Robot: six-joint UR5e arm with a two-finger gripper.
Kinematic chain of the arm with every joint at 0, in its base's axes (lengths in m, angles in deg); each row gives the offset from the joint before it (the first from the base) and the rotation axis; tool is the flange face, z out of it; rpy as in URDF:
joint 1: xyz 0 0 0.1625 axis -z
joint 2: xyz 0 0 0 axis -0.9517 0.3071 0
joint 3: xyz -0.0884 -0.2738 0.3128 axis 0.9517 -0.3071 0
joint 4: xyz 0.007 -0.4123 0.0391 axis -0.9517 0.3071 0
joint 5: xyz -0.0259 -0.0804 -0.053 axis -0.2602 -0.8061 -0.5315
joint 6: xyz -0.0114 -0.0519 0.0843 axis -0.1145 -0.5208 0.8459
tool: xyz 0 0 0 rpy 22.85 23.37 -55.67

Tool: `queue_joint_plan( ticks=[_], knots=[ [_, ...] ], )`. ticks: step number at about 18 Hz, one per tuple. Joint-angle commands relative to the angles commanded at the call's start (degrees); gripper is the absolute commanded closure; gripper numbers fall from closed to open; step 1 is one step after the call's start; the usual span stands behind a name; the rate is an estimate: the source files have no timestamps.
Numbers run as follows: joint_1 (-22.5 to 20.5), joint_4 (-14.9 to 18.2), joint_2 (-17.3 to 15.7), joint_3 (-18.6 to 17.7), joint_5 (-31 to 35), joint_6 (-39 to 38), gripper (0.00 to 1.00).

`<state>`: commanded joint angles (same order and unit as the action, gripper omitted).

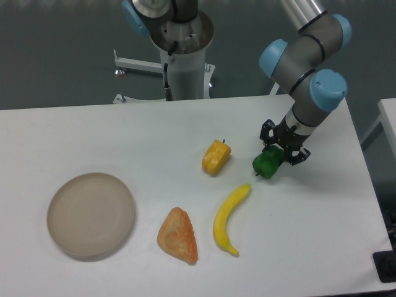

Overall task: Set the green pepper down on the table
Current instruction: 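Lower the green pepper onto the table beside the yellow pepper, then open the gripper and lift it away from the green pepper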

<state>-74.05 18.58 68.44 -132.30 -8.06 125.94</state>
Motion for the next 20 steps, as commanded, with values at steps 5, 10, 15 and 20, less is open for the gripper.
queue_joint_plan(
  ticks=[5, 10, 15, 20],
  knots=[
    [0.00, -0.09, 0.18, 0.35, -1.14, 0.00, 0.48],
    [0.09, -0.53, 0.53, 1.49, -0.97, 0.00, 0.00],
    [0.61, -1.05, 0.44, 4.57, -0.53, 0.09, 0.00],
    [3.16, -10.98, 2.45, 7.99, -0.35, 0.09, 0.00]
  ],
)
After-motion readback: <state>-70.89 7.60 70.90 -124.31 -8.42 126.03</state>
